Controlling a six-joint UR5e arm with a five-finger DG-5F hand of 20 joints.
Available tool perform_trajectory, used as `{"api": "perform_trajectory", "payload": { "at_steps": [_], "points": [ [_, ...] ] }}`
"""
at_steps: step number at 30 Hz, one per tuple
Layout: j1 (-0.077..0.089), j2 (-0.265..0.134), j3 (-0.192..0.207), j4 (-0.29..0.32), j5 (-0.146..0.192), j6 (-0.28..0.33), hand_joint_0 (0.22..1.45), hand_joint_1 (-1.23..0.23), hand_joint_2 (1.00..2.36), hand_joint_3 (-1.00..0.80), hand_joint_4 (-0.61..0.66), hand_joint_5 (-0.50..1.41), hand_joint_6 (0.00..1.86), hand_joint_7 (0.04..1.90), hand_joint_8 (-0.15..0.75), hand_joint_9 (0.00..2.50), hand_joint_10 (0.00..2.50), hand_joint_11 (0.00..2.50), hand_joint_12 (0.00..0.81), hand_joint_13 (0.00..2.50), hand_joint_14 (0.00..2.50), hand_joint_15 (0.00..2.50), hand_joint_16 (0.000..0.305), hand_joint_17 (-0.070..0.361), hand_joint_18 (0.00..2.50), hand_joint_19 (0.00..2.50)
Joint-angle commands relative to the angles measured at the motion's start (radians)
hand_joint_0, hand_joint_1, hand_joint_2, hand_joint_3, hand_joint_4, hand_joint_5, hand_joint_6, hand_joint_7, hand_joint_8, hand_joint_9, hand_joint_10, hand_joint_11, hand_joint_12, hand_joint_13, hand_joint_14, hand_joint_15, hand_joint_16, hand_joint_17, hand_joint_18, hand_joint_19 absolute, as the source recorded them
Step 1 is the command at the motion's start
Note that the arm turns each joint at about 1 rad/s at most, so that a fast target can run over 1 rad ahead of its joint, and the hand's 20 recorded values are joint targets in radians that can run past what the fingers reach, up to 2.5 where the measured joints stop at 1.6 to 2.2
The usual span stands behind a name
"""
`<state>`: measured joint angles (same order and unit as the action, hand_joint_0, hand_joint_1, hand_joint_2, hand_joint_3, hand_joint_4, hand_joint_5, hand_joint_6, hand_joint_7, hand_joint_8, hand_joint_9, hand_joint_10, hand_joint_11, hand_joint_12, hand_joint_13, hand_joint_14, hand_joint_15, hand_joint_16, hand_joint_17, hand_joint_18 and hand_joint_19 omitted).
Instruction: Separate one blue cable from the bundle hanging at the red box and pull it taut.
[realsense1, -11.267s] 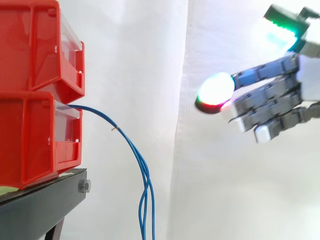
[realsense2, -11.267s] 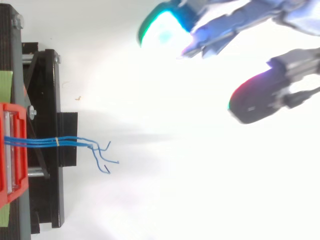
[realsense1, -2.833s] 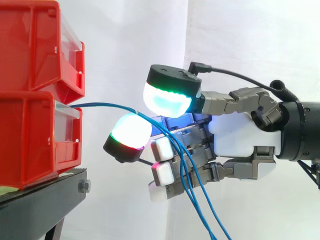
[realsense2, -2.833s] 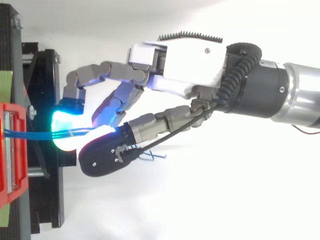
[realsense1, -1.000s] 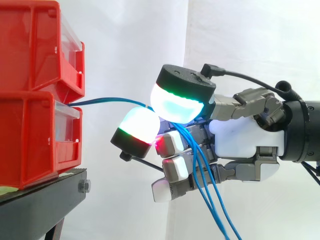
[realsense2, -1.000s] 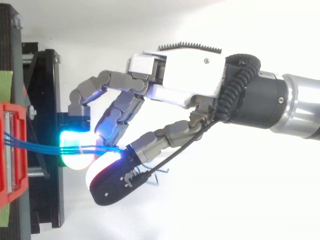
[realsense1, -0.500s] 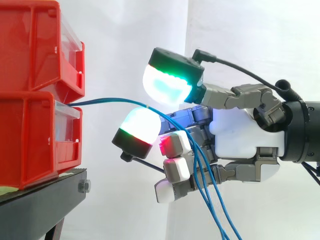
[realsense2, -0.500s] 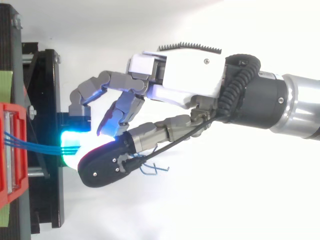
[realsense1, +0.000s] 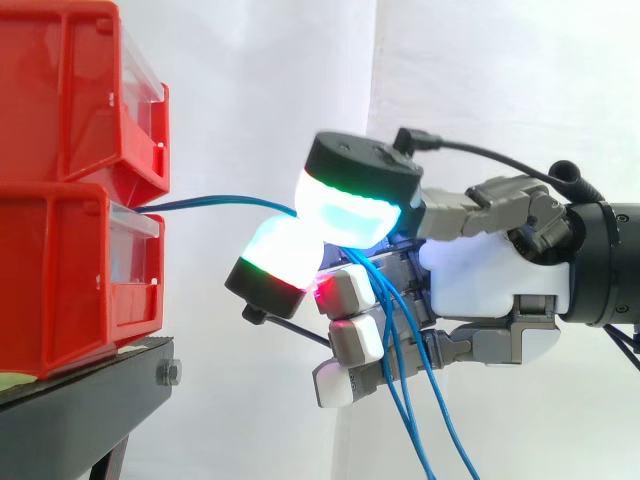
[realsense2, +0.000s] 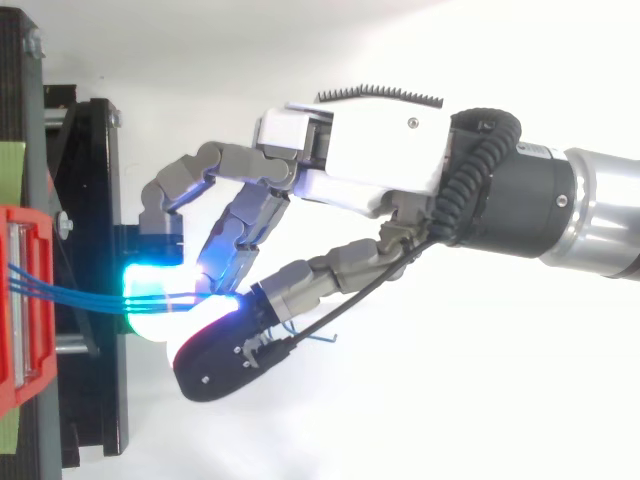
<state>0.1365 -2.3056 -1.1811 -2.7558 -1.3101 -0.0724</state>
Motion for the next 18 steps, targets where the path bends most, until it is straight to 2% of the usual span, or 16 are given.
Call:
{"api": "perform_trajectory", "payload": {
  "at_steps": [1,8,10,11,13,15,18],
  "points": [
    [0.000,0.000,0.000,-0.001,0.000,-0.001,0.77,-0.87,1.00,-0.50,0.13,-0.19,0.84,0.96,0.328,1.11,0.02,0.91,0.373,1.14,0.03,0.71,0.033,0.075,0.89,0.49],
    [0.000,-0.002,0.000,-0.001,0.000,-0.001,0.58,-0.75,1.00,-0.50,0.14,-0.18,0.85,1.02,0.341,1.18,0.02,0.90,0.376,1.17,0.02,0.73,0.035,0.078,0.92,0.53],
    [0.000,0.000,0.000,-0.001,0.000,0.000,0.56,-0.65,1.00,-0.50,0.14,-0.18,0.84,1.01,0.344,1.20,0.02,0.90,0.387,1.18,0.02,0.72,0.037,0.084,0.94,0.54],
    [0.000,0.000,0.000,-0.001,0.000,0.000,0.56,-0.64,1.00,-0.50,0.14,-0.18,0.84,1.01,0.341,1.20,0.02,0.90,0.389,1.19,0.02,0.73,0.037,0.084,0.94,0.54],
    [0.000,0.000,0.000,-0.001,0.000,0.000,0.63,-0.52,1.00,-0.50,0.12,-0.17,0.84,1.03,0.344,1.22,0.02,0.91,0.380,1.19,0.02,0.73,0.036,0.082,0.94,0.55],
    [0.000,0.000,0.000,-0.001,0.000,0.000,0.65,-0.54,1.00,-0.49,0.11,-0.18,0.84,1.06,0.345,1.22,0.02,0.91,0.387,1.20,0.02,0.74,0.037,0.083,0.94,0.55],
    [0.000,0.000,0.000,-0.001,0.000,0.000,0.64,-0.61,1.01,-0.34,0.09,-0.18,0.85,1.09,0.353,1.20,0.02,0.91,0.390,1.19,0.03,0.73,0.038,0.085,0.95,0.55]
  ]
}}
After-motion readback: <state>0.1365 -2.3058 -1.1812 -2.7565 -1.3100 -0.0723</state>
